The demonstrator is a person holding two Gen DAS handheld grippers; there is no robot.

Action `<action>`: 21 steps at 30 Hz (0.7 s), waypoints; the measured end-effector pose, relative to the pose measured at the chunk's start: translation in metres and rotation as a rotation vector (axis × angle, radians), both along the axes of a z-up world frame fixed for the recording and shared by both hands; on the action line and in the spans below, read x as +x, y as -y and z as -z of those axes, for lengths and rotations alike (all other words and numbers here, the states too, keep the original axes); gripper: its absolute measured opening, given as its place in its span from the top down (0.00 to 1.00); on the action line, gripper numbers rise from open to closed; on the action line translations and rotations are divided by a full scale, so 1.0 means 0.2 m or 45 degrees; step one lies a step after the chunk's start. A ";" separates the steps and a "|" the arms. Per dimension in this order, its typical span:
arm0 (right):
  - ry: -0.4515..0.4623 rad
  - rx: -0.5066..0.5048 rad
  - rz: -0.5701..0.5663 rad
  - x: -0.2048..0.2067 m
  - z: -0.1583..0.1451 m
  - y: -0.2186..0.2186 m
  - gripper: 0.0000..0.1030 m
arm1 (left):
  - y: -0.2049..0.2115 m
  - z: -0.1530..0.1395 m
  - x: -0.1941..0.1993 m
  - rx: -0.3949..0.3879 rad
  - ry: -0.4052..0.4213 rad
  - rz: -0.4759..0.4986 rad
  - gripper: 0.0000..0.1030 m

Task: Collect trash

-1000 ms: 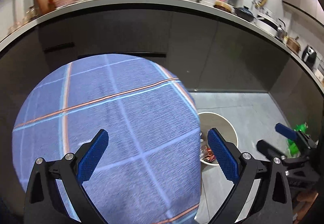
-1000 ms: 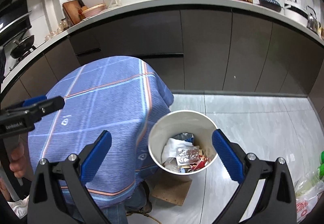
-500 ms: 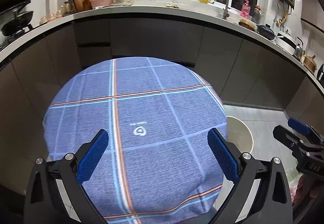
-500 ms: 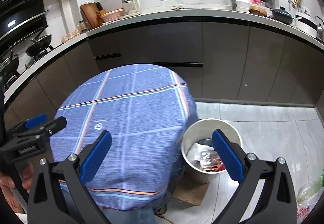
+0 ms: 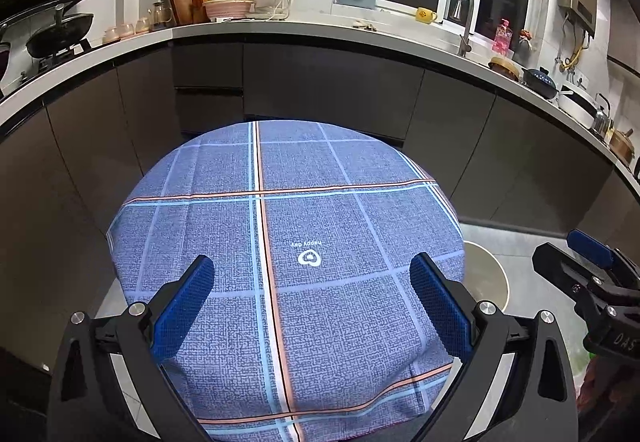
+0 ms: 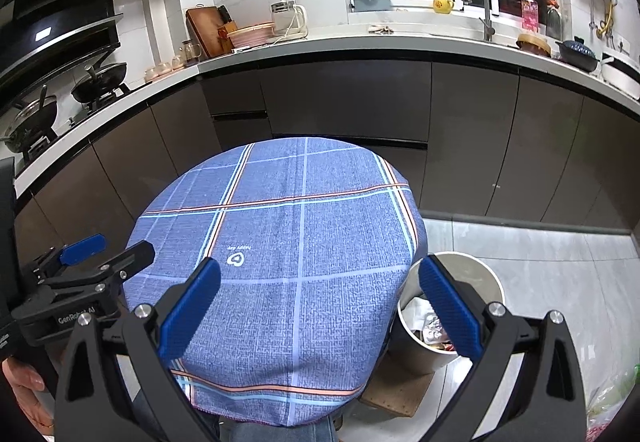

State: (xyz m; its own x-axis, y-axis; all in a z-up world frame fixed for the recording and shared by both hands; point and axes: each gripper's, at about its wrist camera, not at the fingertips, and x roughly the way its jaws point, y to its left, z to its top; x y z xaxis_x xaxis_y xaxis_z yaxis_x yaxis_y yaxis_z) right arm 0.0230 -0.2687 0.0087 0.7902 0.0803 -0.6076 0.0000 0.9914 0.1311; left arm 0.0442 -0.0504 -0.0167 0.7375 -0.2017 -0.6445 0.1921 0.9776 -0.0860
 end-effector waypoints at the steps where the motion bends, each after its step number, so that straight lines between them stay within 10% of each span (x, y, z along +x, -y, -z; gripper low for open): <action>1: 0.004 -0.008 0.005 0.00 -0.01 -0.01 0.03 | 0.00 0.00 0.00 0.001 -0.001 0.000 0.08; 21: 0.163 -0.083 -0.025 0.00 -0.15 -0.12 0.03 | -0.06 -0.03 0.00 -0.023 0.040 -0.057 0.08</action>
State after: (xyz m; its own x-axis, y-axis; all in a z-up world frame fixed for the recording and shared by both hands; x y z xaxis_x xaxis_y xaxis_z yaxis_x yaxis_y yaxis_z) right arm 0.0233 -0.2445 0.0389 0.8602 0.0605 -0.5064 -0.0324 0.9974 0.0642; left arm 0.0442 -0.0392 -0.0098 0.7661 -0.1796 -0.6172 0.1515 0.9836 -0.0982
